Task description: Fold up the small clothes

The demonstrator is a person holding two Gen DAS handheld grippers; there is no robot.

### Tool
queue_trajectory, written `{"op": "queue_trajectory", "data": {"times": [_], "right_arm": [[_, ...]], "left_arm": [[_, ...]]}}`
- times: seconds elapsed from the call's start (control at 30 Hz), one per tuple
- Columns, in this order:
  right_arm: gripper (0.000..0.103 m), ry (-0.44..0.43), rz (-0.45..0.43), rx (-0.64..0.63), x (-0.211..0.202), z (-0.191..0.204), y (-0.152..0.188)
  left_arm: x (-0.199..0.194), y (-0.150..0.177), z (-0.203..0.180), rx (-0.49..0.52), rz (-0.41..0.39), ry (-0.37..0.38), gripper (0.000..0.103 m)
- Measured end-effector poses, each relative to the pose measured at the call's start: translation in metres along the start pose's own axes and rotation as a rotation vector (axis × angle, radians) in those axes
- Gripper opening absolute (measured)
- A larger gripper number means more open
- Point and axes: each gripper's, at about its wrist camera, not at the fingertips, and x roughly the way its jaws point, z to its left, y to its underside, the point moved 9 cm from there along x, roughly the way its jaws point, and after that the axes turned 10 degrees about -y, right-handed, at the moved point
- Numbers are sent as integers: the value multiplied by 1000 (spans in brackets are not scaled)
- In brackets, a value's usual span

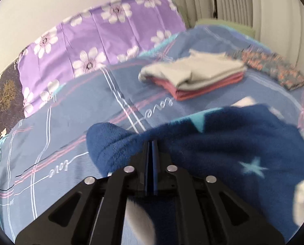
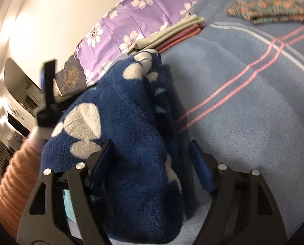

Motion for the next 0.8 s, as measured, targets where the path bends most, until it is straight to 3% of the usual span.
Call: {"op": "queue_trajectory", "data": {"times": [0.1, 0.23, 0.37, 0.5, 0.6, 0.7, 0.8], "right_arm": [[74, 46, -12, -44, -2, 6, 0], [76, 2, -6, 3, -1, 0, 2], [76, 16, -11, -11, -3, 3, 1], [76, 14, -12, -10, -5, 2, 2], [76, 19, -14, -16, -3, 3, 1], [76, 22, -17, -16, -3, 2, -1], [76, 28, -23, -22, -4, 3, 0]], "left_arm": [[-53, -5, 10, -7, -110, 26, 34], [-120, 18, 18, -3, -197, 53, 64], [-164, 83, -4, 55, -152, 107, 70], [-187, 140, -41, 67, -47, 196, 72], [-190, 149, -54, 61, -49, 143, 72], [-185, 143, -58, -26, -7, 168, 72], [-188, 140, -59, -16, -27, 156, 72]]}}
